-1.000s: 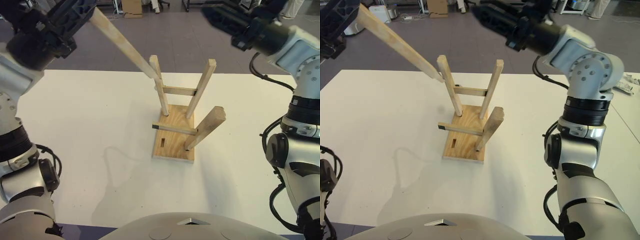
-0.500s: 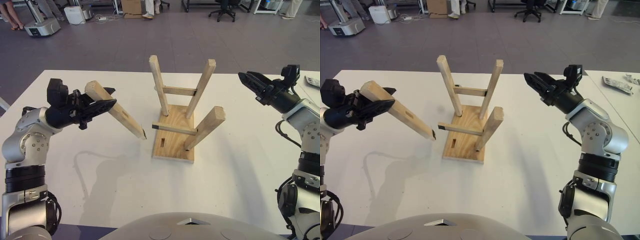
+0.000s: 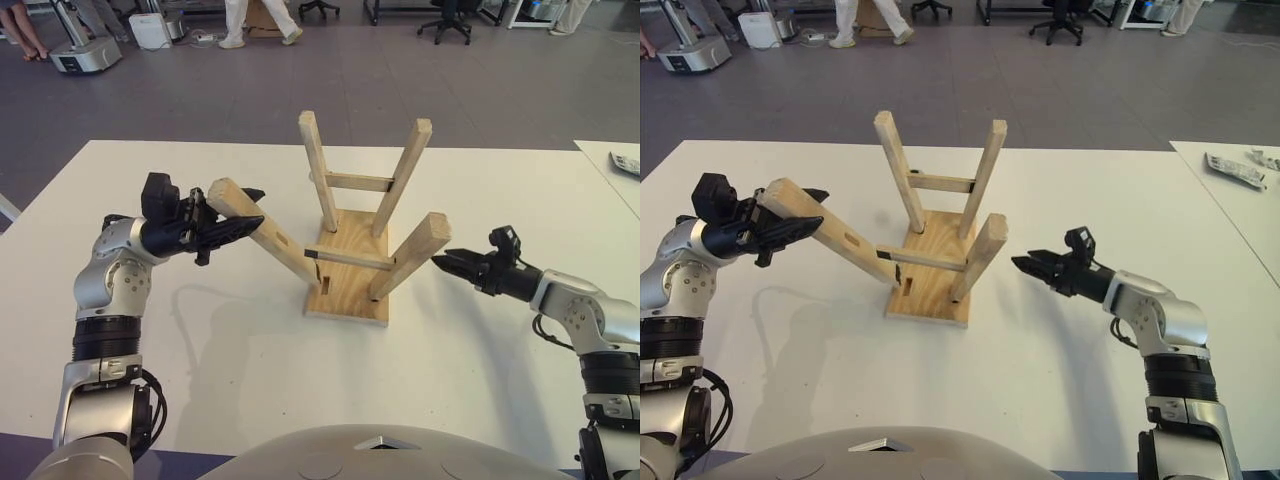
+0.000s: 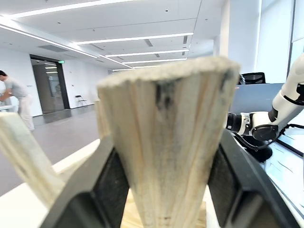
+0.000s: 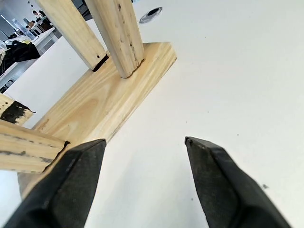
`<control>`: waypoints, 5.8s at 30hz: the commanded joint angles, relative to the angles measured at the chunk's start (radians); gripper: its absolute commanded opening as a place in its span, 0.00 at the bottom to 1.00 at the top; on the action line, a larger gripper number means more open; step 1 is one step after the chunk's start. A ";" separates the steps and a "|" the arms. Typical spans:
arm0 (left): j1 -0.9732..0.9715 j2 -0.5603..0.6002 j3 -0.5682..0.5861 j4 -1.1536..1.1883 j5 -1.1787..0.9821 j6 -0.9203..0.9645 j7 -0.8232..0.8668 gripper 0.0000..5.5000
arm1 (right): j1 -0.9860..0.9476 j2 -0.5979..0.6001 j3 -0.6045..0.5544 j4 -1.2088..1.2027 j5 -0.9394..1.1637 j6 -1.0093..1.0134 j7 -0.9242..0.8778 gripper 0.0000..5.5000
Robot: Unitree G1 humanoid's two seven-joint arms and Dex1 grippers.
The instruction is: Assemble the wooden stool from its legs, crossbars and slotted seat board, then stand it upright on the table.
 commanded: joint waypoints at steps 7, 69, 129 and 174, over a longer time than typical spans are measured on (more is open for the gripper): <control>-0.054 0.002 -0.082 0.068 0.101 -0.046 -0.074 0.37 | -0.009 0.026 0.015 -0.027 -0.003 -0.002 0.005 0.57; 0.290 0.155 -0.448 -0.434 0.199 0.391 0.674 0.37 | 0.194 0.155 0.164 -0.251 -0.019 0.012 -0.115 0.57; 0.696 -0.088 -0.112 -0.578 0.231 0.252 0.893 0.86 | -0.005 -0.222 0.703 -0.679 -0.624 -0.317 -0.439 0.57; -0.041 0.006 0.087 -0.851 -0.541 0.279 1.500 0.86 | -0.335 0.121 -0.096 -0.570 0.149 -0.038 -0.453 0.57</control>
